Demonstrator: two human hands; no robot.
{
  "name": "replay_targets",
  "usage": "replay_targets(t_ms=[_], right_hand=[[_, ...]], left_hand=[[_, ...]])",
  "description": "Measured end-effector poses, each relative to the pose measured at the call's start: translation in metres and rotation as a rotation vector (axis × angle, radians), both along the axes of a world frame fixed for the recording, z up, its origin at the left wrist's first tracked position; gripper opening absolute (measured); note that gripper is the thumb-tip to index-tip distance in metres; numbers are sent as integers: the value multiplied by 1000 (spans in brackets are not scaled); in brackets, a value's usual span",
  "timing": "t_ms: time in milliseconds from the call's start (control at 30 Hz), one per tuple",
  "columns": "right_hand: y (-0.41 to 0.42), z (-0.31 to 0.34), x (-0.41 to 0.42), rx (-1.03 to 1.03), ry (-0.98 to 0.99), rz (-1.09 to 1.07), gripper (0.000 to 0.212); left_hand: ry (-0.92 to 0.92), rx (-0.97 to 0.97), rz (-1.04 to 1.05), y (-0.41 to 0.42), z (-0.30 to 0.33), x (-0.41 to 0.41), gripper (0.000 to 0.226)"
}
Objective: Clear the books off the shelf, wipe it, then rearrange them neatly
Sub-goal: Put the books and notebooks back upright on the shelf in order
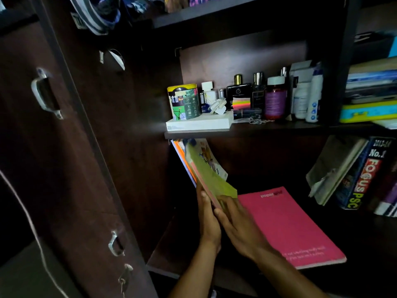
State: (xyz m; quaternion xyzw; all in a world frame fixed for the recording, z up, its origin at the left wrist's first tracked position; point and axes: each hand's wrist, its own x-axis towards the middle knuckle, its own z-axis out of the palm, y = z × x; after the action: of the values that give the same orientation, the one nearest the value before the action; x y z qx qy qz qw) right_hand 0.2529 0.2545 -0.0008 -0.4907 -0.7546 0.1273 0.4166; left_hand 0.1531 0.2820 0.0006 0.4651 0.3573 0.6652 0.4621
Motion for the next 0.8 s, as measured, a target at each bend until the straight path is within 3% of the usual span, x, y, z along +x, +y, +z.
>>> replay_targets(t_ms=[100, 200, 367, 500, 633, 800], right_hand=[[11, 8, 2, -62, 82, 185, 53], [25, 20, -3, -78, 141, 309, 43], [63, 22, -10, -234, 128, 199, 55], [100, 21, -6, -336, -28, 114, 85], [122, 26, -4, -430, -163, 77, 80], [120, 16, 12, -410, -177, 167, 84]], left_hand=[[36, 44, 47, -1, -2, 1, 83], [136, 128, 122, 0, 1, 0, 63], [201, 103, 228, 8, -5, 2, 60], [286, 63, 332, 14, -10, 4, 46], [426, 1, 300, 16, -11, 5, 21], [500, -10, 327, 19, -14, 8, 29]])
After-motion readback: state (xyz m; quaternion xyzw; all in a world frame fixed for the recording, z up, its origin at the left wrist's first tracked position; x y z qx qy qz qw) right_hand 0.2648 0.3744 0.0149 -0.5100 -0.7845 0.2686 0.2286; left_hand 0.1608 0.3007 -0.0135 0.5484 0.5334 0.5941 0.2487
